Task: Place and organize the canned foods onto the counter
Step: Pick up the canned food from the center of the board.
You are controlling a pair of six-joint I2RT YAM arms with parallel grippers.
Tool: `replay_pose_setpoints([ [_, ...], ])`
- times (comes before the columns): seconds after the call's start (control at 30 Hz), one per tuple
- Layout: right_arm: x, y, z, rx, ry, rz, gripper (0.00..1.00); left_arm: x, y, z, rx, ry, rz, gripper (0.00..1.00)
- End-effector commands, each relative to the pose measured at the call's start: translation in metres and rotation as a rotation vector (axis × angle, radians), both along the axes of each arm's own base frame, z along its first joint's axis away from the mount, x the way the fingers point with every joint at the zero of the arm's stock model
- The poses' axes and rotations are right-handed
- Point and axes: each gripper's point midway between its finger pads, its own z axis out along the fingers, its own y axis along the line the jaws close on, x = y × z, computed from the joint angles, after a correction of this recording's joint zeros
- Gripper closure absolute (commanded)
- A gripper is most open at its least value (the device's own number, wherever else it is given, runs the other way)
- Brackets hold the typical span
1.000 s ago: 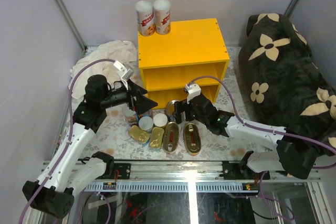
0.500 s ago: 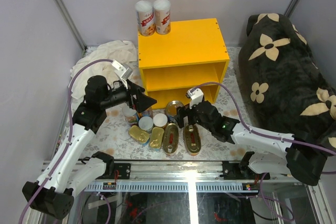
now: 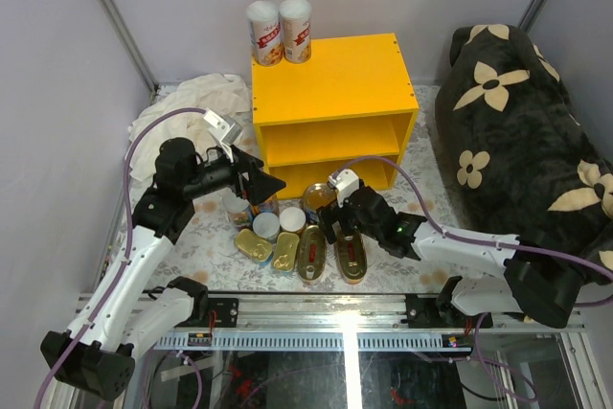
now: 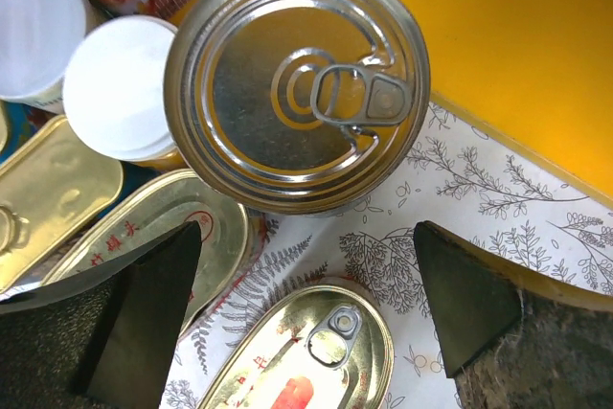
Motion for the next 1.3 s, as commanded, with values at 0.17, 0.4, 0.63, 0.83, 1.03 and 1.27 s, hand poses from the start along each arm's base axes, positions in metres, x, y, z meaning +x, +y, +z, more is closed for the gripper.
replay_pose_setpoints([
  [0.17, 0.022, 0.032, 0.013, 0.032, -0.088, 0.039, 0.0, -0.001, 0.0, -0.001, -0.003, -0.017, -0.005, 0.0],
  [0.4, 0.048, 0.055, 0.025, 0.055, -0.167, 0.024, 0.0, 0.0, 0.002, -0.001, 0.003, -0.025, 0.007, 0.0],
  [0.63, 0.062, 0.067, 0.016, 0.034, -0.185, 0.017, 0.16, 0.002, 0.006, -0.004, 0.022, -0.038, 0.03, 0.0],
  [0.83, 0.064, 0.065, 0.029, 0.052, -0.2, -0.003, 0.5, 0.005, 0.007, -0.005, 0.03, -0.038, 0.042, 0.0],
  [1.03, 0.056, 0.07, 0.099, 0.128, -0.248, 0.056, 0.7, 0.013, 0.015, -0.002, 0.038, -0.06, 0.116, 0.0],
  [1.27, 0.025, 0.065, 0.232, 0.255, -0.319, 0.179, 0.72, 0.031, 0.034, 0.003, 0.055, -0.087, 0.271, 0.0],
])
